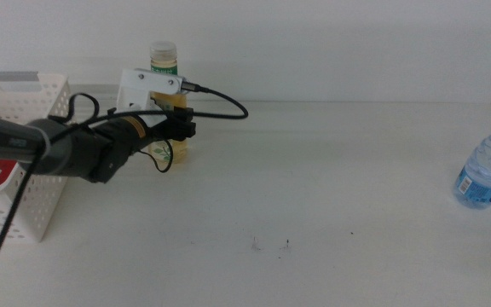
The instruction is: Use arms to grab the bottles and put them into the dustbin to the left of the table.
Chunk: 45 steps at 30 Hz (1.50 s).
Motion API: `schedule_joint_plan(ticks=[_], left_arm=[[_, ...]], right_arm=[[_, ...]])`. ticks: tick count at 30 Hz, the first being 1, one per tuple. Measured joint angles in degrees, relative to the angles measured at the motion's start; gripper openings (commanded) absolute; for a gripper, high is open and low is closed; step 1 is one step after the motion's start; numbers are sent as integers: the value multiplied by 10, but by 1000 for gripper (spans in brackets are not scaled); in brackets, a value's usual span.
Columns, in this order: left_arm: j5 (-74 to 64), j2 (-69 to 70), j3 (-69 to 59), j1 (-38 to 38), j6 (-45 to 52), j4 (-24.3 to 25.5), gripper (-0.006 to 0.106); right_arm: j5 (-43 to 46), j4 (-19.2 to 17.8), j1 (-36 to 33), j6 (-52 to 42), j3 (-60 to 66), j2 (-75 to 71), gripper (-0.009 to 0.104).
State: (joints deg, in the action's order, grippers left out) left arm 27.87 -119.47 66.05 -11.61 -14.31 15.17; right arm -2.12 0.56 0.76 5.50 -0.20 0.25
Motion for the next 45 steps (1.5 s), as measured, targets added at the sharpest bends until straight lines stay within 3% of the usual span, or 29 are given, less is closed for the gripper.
schedule_joint_plan(ticks=[18, 27, 34, 38, 45], left_arm=[[-162, 253, -126, -34, -9, -3, 11], [-279, 404, -128, -46, -16, -6, 11], [-401, 425, -87, -47, -21, -21, 11], [-495, 425, -44, -42, 22, -63, 11], [-612, 422, 44, 32, 192, -219, 11]], right_arm=[[0, 0, 0, 0, 0, 0, 81], [0, 0, 0, 0, 0, 0, 81], [0, 0, 0, 0, 0, 0, 81], [0, 0, 0, 0, 0, 0, 81], [0, 0, 0, 0, 0, 0, 81]])
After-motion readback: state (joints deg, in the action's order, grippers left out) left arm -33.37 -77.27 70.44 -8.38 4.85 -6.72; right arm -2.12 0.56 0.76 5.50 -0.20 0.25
